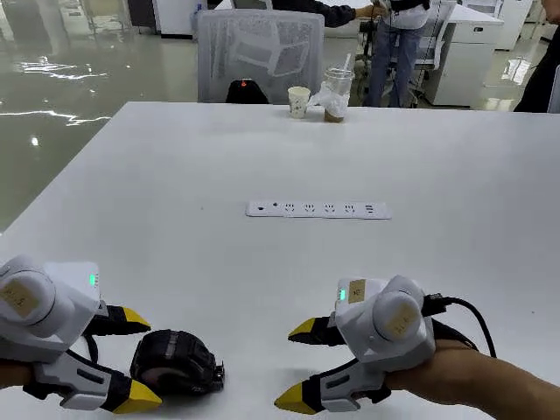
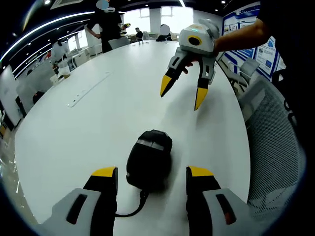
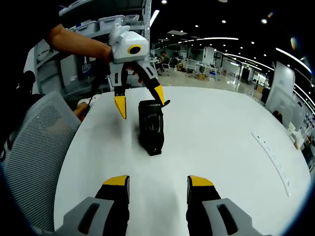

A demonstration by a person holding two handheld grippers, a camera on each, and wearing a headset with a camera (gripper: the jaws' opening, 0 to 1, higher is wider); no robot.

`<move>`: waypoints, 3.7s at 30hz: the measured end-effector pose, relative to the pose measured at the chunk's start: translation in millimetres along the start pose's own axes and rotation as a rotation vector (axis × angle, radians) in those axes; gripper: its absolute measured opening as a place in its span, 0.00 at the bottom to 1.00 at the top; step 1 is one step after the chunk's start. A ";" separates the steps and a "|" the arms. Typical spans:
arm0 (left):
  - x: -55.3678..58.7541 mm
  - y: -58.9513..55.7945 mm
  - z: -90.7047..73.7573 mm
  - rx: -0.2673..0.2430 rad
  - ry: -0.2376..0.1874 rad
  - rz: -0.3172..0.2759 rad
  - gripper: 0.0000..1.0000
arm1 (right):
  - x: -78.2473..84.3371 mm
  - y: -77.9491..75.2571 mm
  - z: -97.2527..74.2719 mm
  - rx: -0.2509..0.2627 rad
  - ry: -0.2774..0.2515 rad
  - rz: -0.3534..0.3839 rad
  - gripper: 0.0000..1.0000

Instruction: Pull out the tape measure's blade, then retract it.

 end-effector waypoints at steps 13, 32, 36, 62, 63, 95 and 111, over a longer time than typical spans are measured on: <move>2.7 3.2 6.5 0.052 0.049 0.083 0.43 | -8.4 -7.9 23.3 -0.029 0.024 -0.042 0.38; -7.0 3.5 9.1 0.126 0.100 0.179 0.28 | -18.8 -9.9 57.1 -0.091 0.064 -0.104 0.27; -6.0 3.1 9.8 0.136 0.112 0.193 0.26 | -19.9 -8.4 63.6 -0.112 0.075 -0.121 0.26; 1.1 10.7 15.5 0.145 0.144 0.186 0.24 | -19.6 -8.6 82.5 -0.129 0.104 -0.151 0.12; 1.2 10.9 15.6 0.145 0.144 0.185 0.24 | -19.7 -8.5 82.5 -0.128 0.104 -0.156 0.12; -0.7 9.9 15.6 0.147 0.153 0.189 0.23 | -8.5 -12.5 68.4 -0.137 0.128 -0.170 0.09; -0.5 9.9 15.0 0.152 0.166 0.197 0.23 | 0.0 -12.5 58.2 -0.137 0.141 -0.162 0.09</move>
Point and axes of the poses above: the centre of the closed fingertips' face, and the gripper's own axes: z roughly forward along the fingers, y roughly to its left, x roughly out of its underside, the point moved 3 cm from there along -z, roughly backward along the fingers, and after that the axes turned 8 degrees about -x, right-handed, at the moved point
